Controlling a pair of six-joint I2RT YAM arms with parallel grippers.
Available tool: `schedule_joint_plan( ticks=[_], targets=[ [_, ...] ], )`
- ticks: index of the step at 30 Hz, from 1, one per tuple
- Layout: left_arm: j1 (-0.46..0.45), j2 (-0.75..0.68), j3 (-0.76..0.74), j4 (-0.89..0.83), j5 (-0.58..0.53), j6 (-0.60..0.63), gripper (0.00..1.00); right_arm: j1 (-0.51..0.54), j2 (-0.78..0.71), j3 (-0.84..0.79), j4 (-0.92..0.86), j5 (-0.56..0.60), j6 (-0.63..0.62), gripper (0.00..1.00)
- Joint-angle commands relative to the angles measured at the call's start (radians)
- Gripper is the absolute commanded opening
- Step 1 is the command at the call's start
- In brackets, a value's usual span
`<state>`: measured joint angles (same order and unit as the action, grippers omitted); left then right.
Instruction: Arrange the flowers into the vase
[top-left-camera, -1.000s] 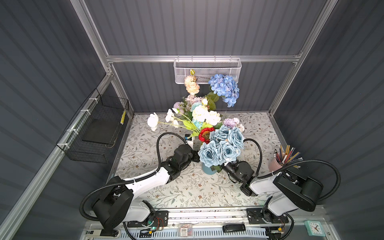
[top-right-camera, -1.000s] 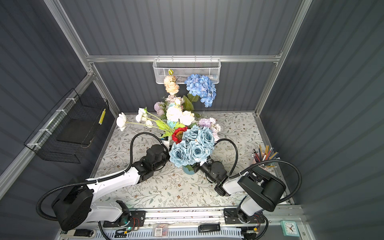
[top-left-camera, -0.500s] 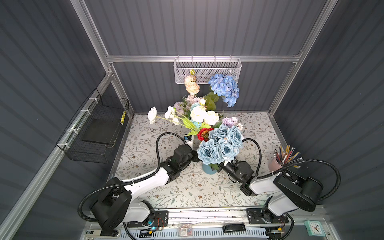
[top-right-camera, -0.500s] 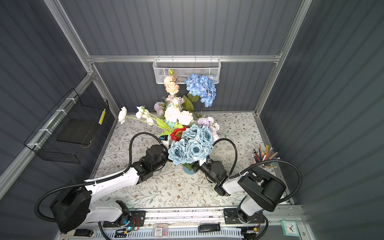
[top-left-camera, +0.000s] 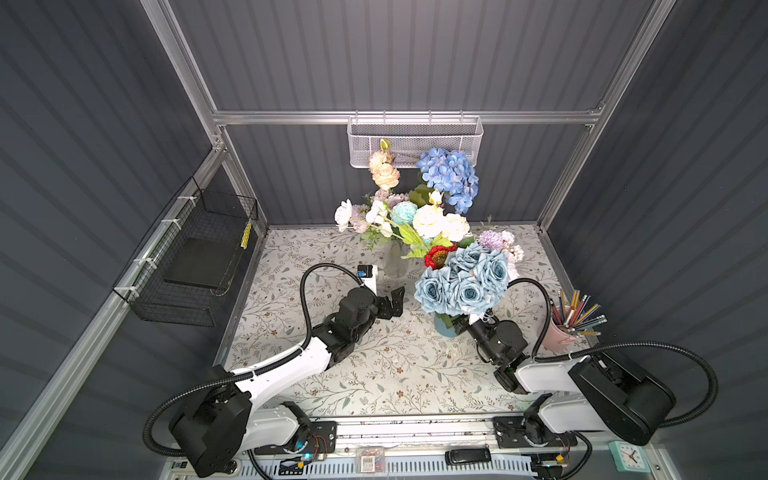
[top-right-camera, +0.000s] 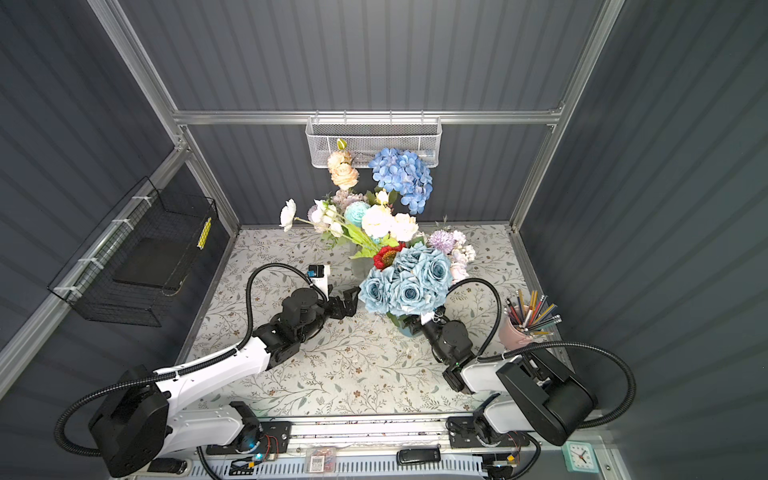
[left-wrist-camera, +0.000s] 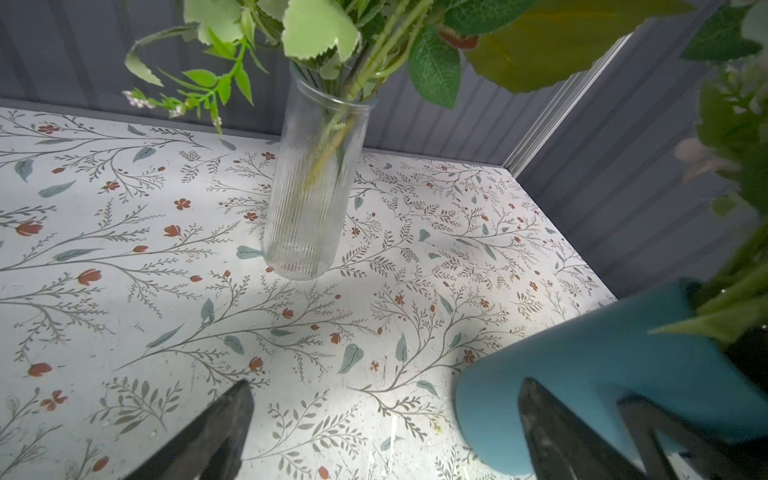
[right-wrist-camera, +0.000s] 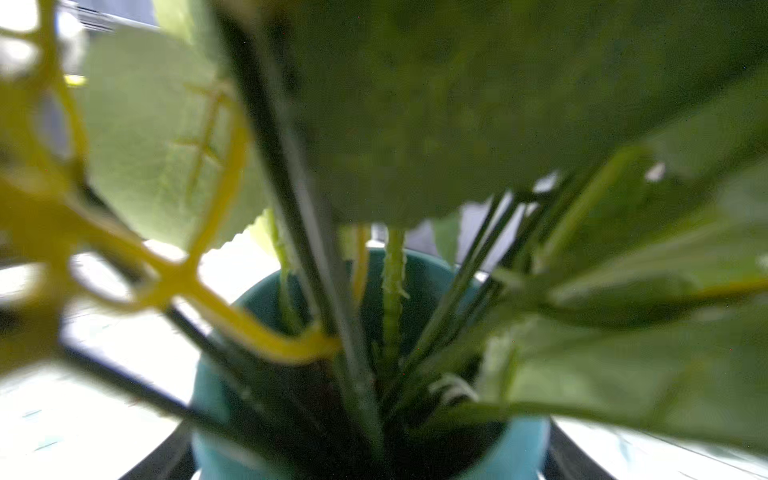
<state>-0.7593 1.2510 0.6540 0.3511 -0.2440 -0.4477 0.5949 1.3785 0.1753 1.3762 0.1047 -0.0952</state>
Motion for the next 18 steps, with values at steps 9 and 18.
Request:
schedule_joint_plan(
  ticks=[9, 18],
  targets=[
    [0.004, -0.001, -0.014, -0.008, -0.012, 0.029, 0.99, -0.084, 0.119, 0.08, 0.103, -0.069, -0.063, 0.69],
    [0.005, -0.022, -0.026, -0.014, -0.026, 0.032, 0.99, -0.082, 0.191, 0.17, 0.103, -0.126, -0.011, 0.7]
  ],
)
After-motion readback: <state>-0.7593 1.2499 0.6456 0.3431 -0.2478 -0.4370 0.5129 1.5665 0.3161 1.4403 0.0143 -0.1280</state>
